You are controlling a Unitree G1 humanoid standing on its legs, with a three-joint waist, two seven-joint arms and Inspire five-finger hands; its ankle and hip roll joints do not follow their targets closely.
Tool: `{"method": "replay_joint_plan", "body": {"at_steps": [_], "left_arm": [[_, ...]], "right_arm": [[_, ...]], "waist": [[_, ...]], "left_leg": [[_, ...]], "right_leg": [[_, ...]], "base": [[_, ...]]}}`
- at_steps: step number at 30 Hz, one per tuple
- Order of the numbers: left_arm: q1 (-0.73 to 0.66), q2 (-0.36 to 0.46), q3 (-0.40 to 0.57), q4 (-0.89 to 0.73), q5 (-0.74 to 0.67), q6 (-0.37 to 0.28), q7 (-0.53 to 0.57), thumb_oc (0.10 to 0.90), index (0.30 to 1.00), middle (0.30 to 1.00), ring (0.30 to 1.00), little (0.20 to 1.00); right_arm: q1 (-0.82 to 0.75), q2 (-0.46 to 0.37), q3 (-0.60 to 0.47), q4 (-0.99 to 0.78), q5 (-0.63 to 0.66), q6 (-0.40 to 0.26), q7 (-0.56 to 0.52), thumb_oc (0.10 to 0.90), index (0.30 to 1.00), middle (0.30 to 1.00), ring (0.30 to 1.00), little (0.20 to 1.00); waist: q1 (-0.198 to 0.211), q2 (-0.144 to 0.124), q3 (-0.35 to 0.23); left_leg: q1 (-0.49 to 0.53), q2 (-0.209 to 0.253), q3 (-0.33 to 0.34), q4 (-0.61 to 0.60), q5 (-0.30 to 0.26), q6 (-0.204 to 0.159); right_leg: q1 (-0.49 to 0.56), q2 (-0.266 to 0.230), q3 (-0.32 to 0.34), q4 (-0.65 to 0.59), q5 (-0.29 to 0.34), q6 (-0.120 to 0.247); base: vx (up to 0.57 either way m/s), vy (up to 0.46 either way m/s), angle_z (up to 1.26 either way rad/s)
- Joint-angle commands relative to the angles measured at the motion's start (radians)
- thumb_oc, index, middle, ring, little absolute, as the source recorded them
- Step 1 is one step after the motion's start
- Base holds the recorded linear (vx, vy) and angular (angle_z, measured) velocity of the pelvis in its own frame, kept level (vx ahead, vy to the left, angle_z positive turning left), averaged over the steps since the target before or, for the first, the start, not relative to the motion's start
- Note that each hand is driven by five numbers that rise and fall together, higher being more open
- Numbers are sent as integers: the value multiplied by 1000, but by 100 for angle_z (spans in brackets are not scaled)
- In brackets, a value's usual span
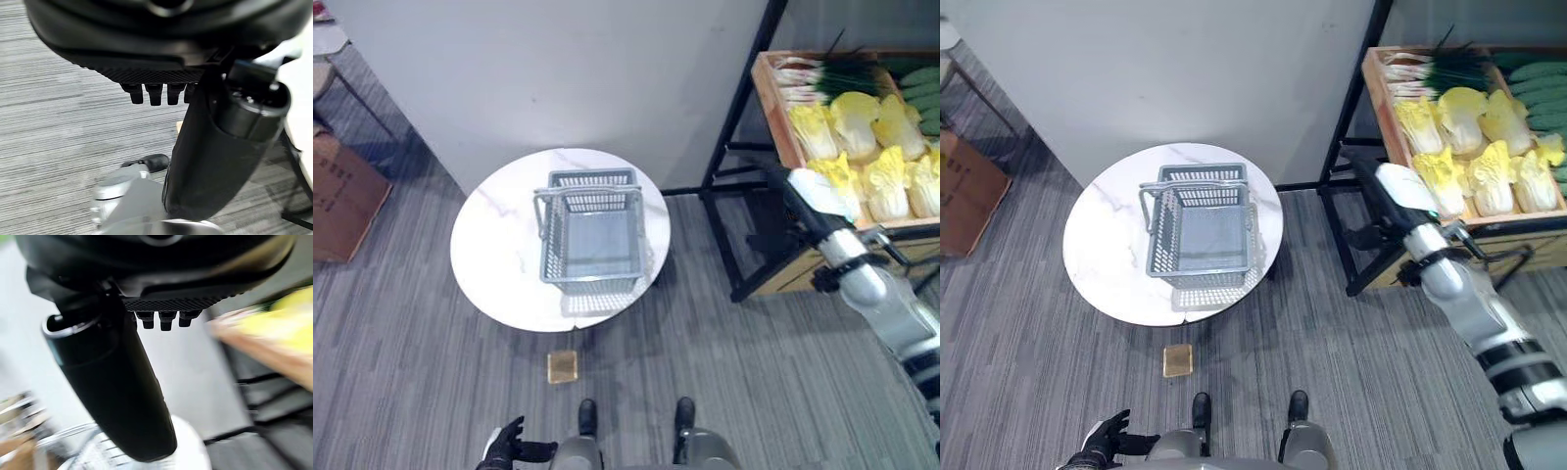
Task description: Get the vegetables into the basket
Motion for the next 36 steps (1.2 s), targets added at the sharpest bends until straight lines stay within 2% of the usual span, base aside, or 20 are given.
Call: {"method": "replay_joint_plan", "body": {"at_steps": [1,2,6,10,14,19,20,28,36], "left_arm": [[-24,75,8,9,15,-9,22,900,1000,1000,1000,1000],[-35,84,-1,8,6,-11,29,900,1000,1000,1000,1000],[-56,87,-34,11,-12,-18,45,900,1000,1000,1000,1000],[-78,87,-61,5,-41,-21,57,900,1000,1000,1000,1000],[-91,88,-87,0,-49,-25,63,900,1000,1000,1000,1000],[-91,88,-87,0,-49,-25,63,900,1000,1000,1000,1000],[-133,89,-137,1,-81,-35,81,900,1000,1000,1000,1000],[-156,88,-145,15,-99,-35,105,900,1000,1000,1000,1000],[-162,86,-139,15,-105,-28,119,900,1000,1000,1000,1000]], "right_arm": [[-181,8,12,-12,20,-31,-37,900,1000,1000,1000,1000],[-313,20,97,41,21,-19,-38,900,1000,1000,1000,1000],[-478,84,194,195,38,1,-56,900,1000,1000,1000,1000],[-602,177,260,338,53,27,-69,900,1000,1000,1000,1000],[-674,238,298,443,47,39,-78,900,1000,1000,1000,1000],[-674,239,298,443,47,39,-78,900,1000,1000,1000,1000],[-762,349,329,637,78,63,-92,900,1000,1000,1000,1000],[-806,386,300,686,134,71,-131,900,1000,1000,1000,1000],[-835,418,261,571,185,69,-165,900,1000,1000,1000,1000]], "waist": [[31,-78,48],[46,-81,59],[69,-85,84],[90,-76,113],[102,-70,127],[102,-70,127],[121,-58,154],[125,-55,167],[120,-63,169]], "left_leg": [[50,4,-9,-23,-20,-32],[34,3,-18,-20,-16,-34],[1,4,-29,1,-15,-35],[-40,-1,-38,37,-20,-31],[-70,-3,-46,57,-22,-28],[-70,-3,-46,57,-22,-28],[-115,-8,-70,63,-9,-27],[-135,-9,-80,66,-4,-27],[-137,-11,-77,82,-18,-24]], "right_leg": [[36,-63,54,-58,87,75],[31,-64,47,-57,88,74],[15,-64,41,-55,87,68],[-9,-64,40,-45,86,61],[-31,-64,42,-34,85,57],[-31,-64,42,-34,85,57],[-64,-66,32,-26,88,54],[-78,-69,28,-21,86,53],[-79,-74,31,-12,81,53]], "base": [[-43,-16,27],[-45,-19,24],[-42,-10,12],[-42,-1,12],[-19,2,0],[-10,4,0],[-49,19,-2],[-5,13,8],[0,0,0]]}}
